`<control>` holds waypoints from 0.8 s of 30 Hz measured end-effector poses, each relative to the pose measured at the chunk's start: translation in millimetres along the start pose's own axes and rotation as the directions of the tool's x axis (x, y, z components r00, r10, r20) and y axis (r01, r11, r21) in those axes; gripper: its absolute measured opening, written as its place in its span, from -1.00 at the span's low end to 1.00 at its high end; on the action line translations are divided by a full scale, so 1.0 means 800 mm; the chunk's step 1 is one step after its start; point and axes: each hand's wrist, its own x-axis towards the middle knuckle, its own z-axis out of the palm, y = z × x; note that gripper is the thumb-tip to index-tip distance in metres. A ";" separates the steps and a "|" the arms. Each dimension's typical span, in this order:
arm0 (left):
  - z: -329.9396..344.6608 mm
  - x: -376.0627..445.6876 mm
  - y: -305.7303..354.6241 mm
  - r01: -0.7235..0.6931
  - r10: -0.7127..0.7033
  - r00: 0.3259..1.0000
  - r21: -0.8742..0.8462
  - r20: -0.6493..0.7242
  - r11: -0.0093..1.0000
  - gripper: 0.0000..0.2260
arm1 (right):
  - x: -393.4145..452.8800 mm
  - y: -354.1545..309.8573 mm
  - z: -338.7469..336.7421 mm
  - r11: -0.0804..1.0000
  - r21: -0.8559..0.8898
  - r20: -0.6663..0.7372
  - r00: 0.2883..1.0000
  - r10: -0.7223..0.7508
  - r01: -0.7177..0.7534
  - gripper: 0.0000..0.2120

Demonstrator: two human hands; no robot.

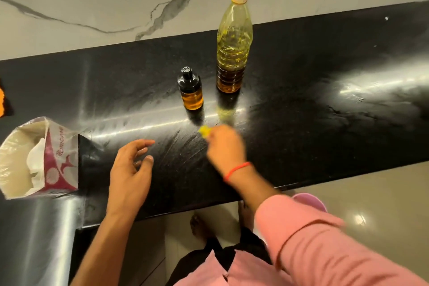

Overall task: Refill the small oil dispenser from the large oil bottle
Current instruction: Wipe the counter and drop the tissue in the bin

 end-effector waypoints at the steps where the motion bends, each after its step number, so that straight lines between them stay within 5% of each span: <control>1: 0.006 0.004 0.004 -0.020 0.020 1.000 0.000 0.009 1.000 -0.58 | -0.023 -0.038 0.015 0.992 -0.003 0.096 0.987 -0.128 0.129 -0.89; 4: 0.015 0.007 0.014 -0.055 0.055 0.997 0.019 0.045 0.998 -0.62 | -0.076 -0.083 0.032 0.894 0.040 0.300 0.848 -0.438 0.447 -0.81; 7: 0.015 0.007 0.013 -0.069 0.067 0.996 0.038 0.061 0.997 -0.65 | -0.072 -0.031 0.017 0.872 -0.017 0.226 0.851 -0.474 0.490 -0.87; 11: 0.013 0.002 0.003 -0.055 0.048 0.997 0.100 0.065 0.993 -0.66 | -0.010 0.134 -0.058 0.980 -0.195 -0.091 0.994 -0.068 0.049 -0.93; 15: 0.008 -0.003 0.002 -0.081 0.073 0.996 0.212 0.045 0.974 -0.67 | 0.008 0.257 -0.140 0.903 -0.110 -0.274 0.886 0.375 -0.416 -0.92; 17: 0.009 -0.004 0.001 -0.111 0.101 0.994 0.279 0.050 0.954 -0.68 | 0.008 0.262 -0.144 0.847 0.001 -0.309 0.805 0.507 -0.532 -0.88; 20: 0.018 -0.003 -0.001 -0.134 0.114 0.991 0.344 0.077 0.930 -0.68 | -0.001 0.193 -0.095 0.903 0.012 -0.273 0.867 0.417 -0.430 -0.92; 24: 0.036 0.001 0.005 -0.189 0.157 0.980 0.318 0.123 0.929 -0.67 | -0.051 0.039 0.003 0.999 0.005 -0.104 0.994 -0.031 0.031 -0.95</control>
